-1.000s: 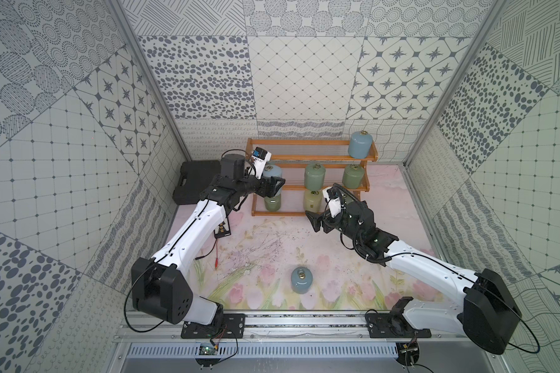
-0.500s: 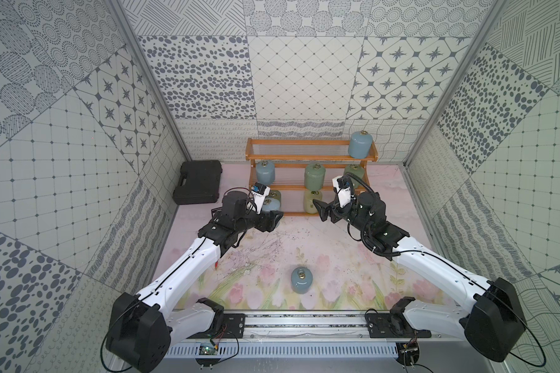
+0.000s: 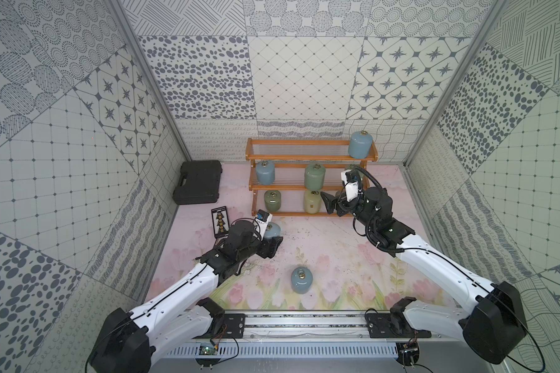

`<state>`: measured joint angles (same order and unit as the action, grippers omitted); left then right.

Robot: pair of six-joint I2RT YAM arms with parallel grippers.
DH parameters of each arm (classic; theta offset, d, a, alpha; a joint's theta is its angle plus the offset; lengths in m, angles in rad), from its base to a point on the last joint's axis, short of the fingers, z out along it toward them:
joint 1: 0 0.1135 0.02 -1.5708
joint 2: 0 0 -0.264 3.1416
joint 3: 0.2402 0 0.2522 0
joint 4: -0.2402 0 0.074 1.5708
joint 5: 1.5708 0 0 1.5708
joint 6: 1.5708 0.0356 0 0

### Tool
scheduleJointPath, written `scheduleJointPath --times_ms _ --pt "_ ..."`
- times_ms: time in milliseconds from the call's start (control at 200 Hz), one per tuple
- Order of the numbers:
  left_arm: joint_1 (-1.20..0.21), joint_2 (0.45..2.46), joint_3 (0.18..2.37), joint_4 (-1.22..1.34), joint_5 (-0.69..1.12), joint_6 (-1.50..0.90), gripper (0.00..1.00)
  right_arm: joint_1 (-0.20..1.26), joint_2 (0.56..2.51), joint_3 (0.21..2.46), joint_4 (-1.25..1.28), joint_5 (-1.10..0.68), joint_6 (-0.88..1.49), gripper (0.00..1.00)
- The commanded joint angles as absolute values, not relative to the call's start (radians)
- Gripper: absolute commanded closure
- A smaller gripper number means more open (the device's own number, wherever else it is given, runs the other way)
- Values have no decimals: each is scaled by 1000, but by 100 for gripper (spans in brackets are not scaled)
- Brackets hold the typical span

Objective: Remove the tea canisters from the shelf
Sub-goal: Place the tea canister at the center of the board.

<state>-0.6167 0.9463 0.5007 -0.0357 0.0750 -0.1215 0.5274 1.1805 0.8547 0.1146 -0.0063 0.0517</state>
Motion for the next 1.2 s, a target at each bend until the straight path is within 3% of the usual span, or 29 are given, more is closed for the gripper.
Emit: scheduleJointPath --times_ms 0,430,770,1196 --pt "-709 899 436 199 -92 -162 45 525 1117 820 153 -1 57 0" --pt "-949 1016 282 427 -386 -222 45 525 978 731 84 3 60 0" --pt "-971 1129 214 585 -419 -282 45 524 974 737 65 -3 61 0" --pt "-1033 1186 178 572 -461 -369 40 525 982 738 51 6 37 0"
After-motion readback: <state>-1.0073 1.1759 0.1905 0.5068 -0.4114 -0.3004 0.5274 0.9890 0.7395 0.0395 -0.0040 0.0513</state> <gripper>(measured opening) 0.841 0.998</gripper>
